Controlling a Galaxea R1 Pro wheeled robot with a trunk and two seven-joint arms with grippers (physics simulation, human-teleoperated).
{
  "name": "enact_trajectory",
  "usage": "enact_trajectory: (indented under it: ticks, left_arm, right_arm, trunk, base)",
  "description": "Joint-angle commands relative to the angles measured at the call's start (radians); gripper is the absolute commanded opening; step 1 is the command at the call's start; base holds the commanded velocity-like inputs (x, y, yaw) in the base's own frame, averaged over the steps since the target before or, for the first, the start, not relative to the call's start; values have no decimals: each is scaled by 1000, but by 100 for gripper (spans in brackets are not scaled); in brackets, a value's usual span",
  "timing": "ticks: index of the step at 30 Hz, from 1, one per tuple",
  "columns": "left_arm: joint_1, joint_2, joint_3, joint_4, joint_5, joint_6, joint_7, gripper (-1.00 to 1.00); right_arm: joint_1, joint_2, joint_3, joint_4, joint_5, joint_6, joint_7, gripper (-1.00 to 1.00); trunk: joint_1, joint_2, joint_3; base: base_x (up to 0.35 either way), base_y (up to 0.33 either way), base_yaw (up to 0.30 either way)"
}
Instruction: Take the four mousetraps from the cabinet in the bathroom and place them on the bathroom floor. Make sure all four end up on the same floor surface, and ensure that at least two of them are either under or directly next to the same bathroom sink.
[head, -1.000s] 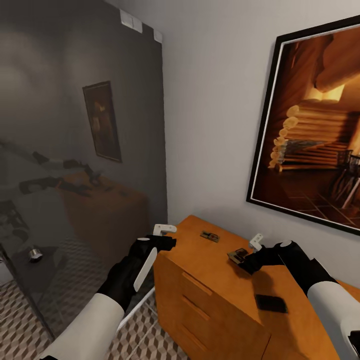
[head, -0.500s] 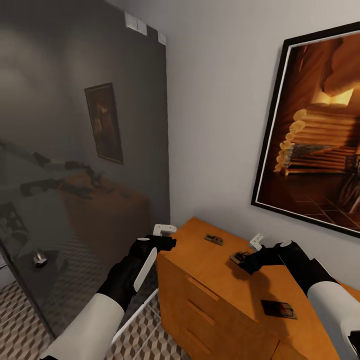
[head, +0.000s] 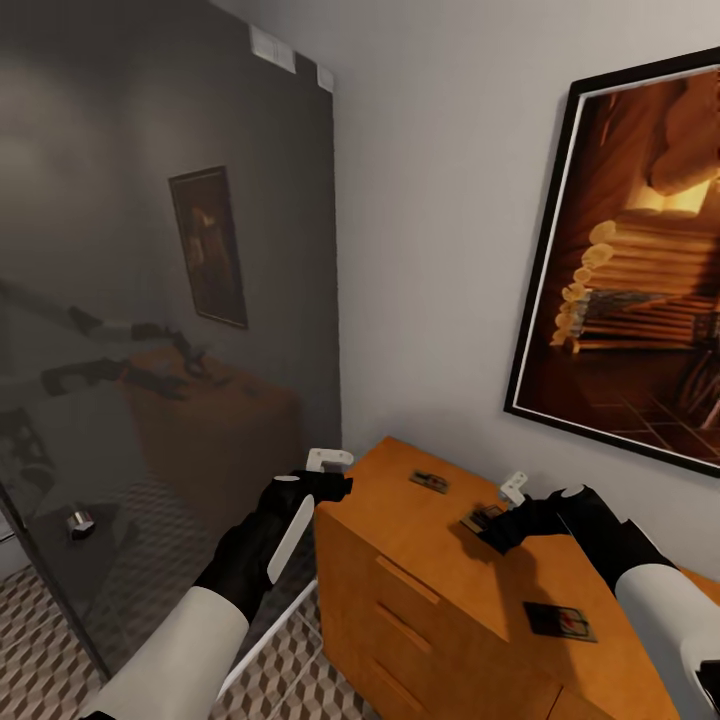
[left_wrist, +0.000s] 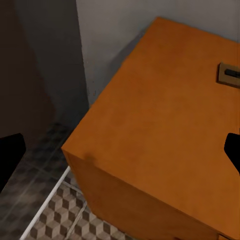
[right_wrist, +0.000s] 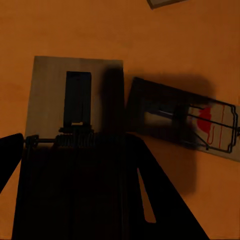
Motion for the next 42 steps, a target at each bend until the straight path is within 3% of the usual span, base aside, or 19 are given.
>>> enact_trajectory:
  ticks: [1, 14, 20, 22, 42]
  left_arm:
    - [-1, 0, -1, -1, 10, 4, 8, 100]
    - [-1, 0, -8, -1, 10, 4, 9, 100]
    - [-1, 0, -103, 10, 9, 4, 9, 100]
    - [-1, 0, -115, 11, 9, 4, 8, 100]
    - [-1, 0, -122, 11, 5, -2, 17, 100]
  right_arm:
    - [-1, -1, 3, 1, 3, 7, 4, -100]
    - [-1, -2, 1, 12, 3, 13, 5, -100]
    - [-1, -5, -1, 12, 3, 14, 2, -100]
    - [-1, -5, -1, 13, 2, 15, 2, -100]
    - [-1, -5, -2, 12, 1, 10, 2, -100]
  trunk:
    - [0, -2, -2]
    - [0, -2, -2]
    - [0, -2, -2]
    - [0, -2, -2]
    - [0, -2, -2]
  base:
    - [0, 0, -181]
    - [0, 0, -281]
    - [0, 0, -298]
    - [0, 0, -298]
    - [0, 0, -264]
